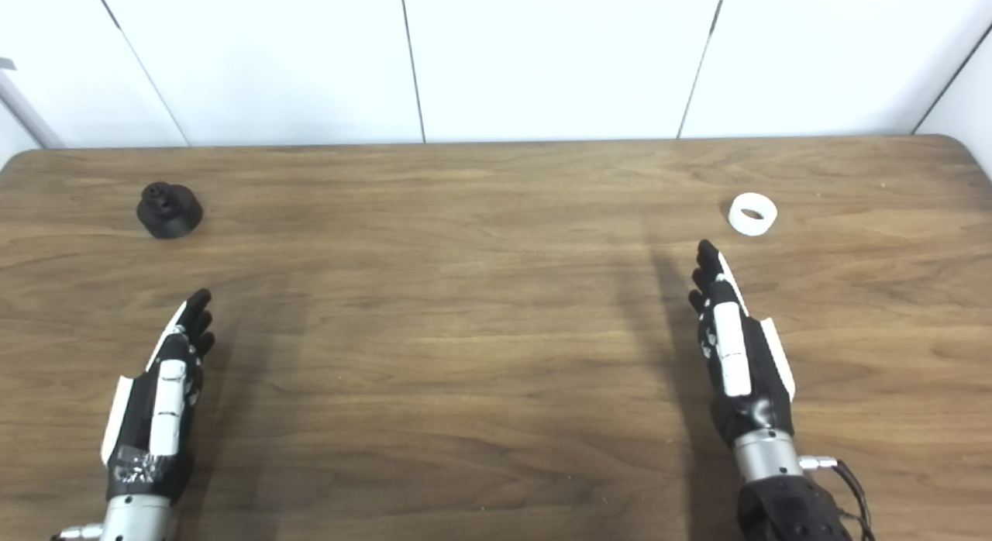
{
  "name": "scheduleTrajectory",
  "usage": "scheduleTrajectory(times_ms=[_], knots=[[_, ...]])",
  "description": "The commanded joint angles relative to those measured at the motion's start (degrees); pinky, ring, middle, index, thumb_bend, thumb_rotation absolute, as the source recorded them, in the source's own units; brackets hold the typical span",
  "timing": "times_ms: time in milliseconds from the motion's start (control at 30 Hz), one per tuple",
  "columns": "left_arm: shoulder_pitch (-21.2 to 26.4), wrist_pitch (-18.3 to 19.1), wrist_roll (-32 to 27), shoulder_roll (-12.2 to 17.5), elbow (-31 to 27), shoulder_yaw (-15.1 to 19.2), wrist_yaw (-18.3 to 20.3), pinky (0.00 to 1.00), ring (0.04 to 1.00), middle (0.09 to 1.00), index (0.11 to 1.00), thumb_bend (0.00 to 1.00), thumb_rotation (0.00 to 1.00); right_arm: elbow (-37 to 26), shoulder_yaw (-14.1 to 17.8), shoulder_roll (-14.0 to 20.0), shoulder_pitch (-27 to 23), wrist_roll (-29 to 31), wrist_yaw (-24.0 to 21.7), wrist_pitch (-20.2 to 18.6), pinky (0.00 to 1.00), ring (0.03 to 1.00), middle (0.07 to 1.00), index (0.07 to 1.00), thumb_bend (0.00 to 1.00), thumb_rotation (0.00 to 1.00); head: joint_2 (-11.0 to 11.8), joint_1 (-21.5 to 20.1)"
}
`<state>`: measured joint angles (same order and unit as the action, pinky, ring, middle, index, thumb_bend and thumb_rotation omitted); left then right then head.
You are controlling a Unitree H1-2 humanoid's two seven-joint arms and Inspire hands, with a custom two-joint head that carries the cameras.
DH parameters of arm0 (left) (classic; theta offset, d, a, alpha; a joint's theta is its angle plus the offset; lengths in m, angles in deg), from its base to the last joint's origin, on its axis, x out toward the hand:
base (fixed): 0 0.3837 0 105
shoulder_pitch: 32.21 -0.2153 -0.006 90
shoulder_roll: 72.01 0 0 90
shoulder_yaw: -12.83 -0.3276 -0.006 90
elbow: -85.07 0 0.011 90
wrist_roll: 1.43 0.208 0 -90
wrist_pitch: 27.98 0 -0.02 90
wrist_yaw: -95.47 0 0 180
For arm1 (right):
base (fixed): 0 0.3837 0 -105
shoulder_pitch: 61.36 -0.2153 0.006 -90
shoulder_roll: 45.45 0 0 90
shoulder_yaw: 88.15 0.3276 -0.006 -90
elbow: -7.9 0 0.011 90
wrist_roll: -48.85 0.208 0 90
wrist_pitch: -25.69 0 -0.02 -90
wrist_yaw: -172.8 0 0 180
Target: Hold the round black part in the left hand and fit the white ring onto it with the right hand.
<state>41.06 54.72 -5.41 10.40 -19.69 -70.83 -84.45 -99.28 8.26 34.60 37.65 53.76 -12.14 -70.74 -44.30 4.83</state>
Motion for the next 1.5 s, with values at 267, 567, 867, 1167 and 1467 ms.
scheduleTrajectory(times_ms=[267,567,867,1167,1467], knots=[[0.52,-1.7,-0.01,-1.0,-1.4,0.18,-0.35,1.0,1.0,1.0,0.952,0.5,0.92,-1.08,-0.03,0.4,1.94,-0.15,0.3,1.33,1.0,1.0,0.995,0.961,0.52,1.0,0.15,-0.05],[0.01,-2.48,1.53,-1.95,-1.22,-0.41,-1.01,1.0,1.0,0.993,0.949,0.47,0.91,-0.23,0.53,0.97,2.38,0.91,-0.36,2.04,1.0,1.0,1.0,0.969,0.48,1.0,2.91,4.5],[-0.81,-2.67,3.06,-3.29,-0.79,-2.16,-2.7,1.0,1.0,0.991,0.946,0.52,0.88,1.32,1.09,2.15,2.81,2.09,-2.31,4.72,1.0,1.0,1.0,0.991,0.45,1.0,7.02,11.15],[-1.37,-3.85,5.46,-4.09,0.32,-4.12,-4.43,1.0,1.0,0.98,0.94,0.53,0.84,1.14,1.6,2.41,3.05,3.05,-3.34,3.78,1.0,1.0,1.0,0.999,0.44,1.0,10.55,15.73],[-1.29,-5.59,7.45,-4.55,2.23,-5.87,-5.5,1.0,1.0,0.987,0.947,0.53,0.84,3.48,2.41,2.02,2.84,2.77,-3.34,7.16,1.0,0.986,0.965,0.948,0.45,1.0,13.37,18.77]])
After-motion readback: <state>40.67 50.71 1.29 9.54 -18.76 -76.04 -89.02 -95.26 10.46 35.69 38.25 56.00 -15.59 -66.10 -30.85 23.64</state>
